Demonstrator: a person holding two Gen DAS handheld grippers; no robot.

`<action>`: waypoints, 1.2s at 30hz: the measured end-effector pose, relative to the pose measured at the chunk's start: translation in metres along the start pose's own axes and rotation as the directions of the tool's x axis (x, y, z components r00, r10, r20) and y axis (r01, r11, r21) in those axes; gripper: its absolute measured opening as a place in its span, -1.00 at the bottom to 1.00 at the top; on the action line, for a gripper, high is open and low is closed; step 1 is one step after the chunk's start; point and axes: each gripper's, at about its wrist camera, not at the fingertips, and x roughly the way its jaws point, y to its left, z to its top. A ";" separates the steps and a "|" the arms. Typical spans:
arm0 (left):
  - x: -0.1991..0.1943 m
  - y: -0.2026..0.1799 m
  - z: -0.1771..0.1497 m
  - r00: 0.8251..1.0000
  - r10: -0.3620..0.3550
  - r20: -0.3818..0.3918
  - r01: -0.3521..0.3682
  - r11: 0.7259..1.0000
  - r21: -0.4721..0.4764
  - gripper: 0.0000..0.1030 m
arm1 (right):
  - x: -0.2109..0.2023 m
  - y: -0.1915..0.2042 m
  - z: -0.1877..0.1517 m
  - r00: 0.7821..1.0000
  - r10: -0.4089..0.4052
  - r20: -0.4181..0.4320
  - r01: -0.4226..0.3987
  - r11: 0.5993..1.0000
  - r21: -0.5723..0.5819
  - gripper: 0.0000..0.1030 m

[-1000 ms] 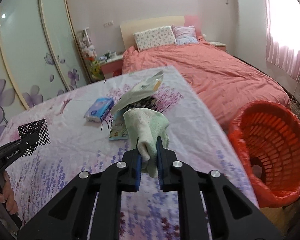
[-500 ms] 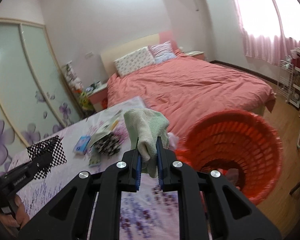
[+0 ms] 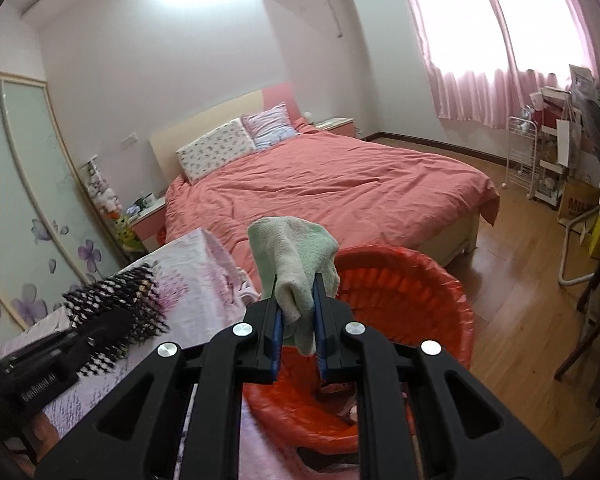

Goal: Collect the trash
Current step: 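Carry the towel and mesh pad to the orange basket and release both, then return both tools over the bed and grasp the blue tissue pack with the left tool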

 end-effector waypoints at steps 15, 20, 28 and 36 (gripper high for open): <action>0.099 -0.021 -0.004 0.992 -0.019 -0.127 0.023 0.999 0.028 -0.18 | 0.040 -0.055 0.002 1.000 0.004 -0.031 0.000 0.994 0.108 -0.35; 0.105 -0.008 -0.009 0.990 0.008 -0.141 -0.006 1.000 0.011 -0.02 | 0.041 -0.055 -0.002 0.999 -0.006 -0.045 0.011 0.993 0.116 -0.22; 0.082 0.015 -0.015 0.989 0.092 -0.117 -0.089 0.996 0.033 0.14 | 0.035 -0.038 0.002 0.999 -0.034 -0.041 0.037 0.998 0.055 -0.20; 0.040 0.055 -0.023 0.976 0.202 -0.080 -0.200 0.979 0.040 0.24 | 0.030 -0.009 -0.001 0.999 -0.012 -0.049 0.011 1.000 -0.018 -0.20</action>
